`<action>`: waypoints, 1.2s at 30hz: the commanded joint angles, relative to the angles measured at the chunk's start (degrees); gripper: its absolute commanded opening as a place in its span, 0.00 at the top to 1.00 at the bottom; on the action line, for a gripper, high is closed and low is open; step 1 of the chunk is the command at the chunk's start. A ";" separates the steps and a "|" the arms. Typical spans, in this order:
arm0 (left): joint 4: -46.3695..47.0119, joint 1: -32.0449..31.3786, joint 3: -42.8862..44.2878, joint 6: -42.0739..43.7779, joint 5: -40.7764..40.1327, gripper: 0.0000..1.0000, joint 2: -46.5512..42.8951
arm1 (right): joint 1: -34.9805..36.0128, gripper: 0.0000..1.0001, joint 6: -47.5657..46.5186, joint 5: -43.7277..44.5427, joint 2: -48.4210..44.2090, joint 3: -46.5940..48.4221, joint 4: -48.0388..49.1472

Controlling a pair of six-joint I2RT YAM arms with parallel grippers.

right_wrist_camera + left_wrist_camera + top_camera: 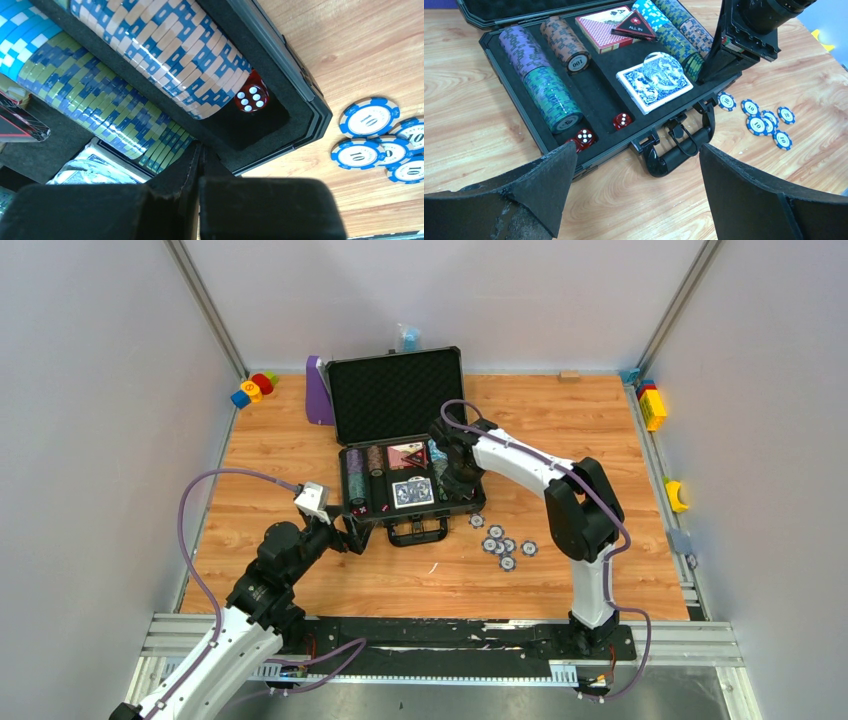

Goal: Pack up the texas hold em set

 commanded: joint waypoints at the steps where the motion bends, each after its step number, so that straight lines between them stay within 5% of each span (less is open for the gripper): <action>1: 0.86 0.03 0.41 -0.02 -0.15 0.00 -0.31 | -0.07 1.00 4.78 -1.63 1.20 1.35 -0.79; 36: 0.88 -0.03 0.41 0.06 -0.09 0.00 -0.22 | 0.46 1.00 11.23 0.76 -11.07 -4.29 -1.02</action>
